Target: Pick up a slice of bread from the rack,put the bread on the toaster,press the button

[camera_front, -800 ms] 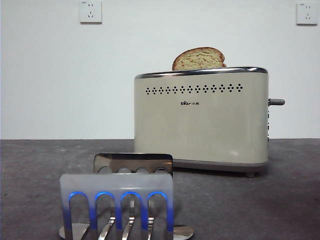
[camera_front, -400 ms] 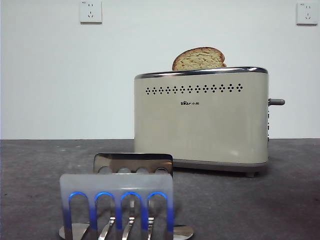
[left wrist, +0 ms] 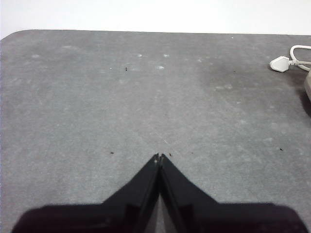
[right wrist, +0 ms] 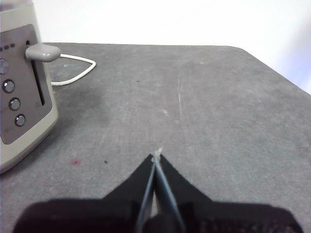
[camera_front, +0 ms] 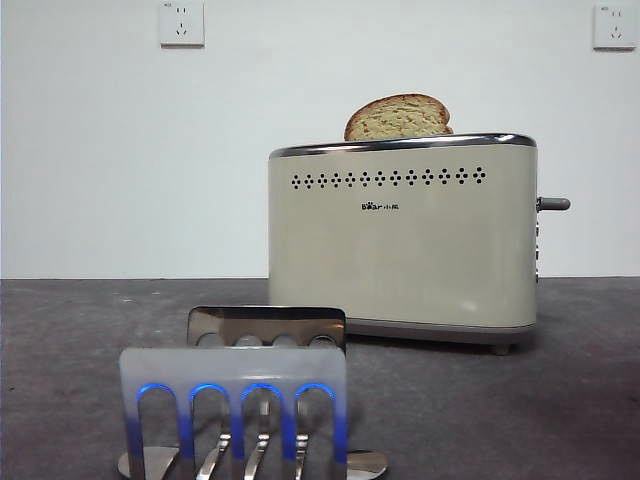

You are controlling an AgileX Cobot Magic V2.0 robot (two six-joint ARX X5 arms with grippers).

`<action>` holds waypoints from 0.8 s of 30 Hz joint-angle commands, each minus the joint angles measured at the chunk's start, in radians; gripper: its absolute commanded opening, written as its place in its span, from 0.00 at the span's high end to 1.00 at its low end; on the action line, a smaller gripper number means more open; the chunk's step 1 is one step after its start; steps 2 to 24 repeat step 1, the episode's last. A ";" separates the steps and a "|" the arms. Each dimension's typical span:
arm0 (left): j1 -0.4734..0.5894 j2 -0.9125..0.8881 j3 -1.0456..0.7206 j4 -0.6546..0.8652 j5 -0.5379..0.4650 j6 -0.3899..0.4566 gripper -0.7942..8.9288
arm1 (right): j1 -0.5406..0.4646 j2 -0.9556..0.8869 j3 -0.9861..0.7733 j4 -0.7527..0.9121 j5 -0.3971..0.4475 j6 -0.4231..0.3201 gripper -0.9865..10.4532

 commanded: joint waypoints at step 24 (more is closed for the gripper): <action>-0.001 0.000 -0.010 0.003 -0.002 -0.010 0.92 | 0.002 -0.003 -0.007 0.002 0.004 -0.004 0.91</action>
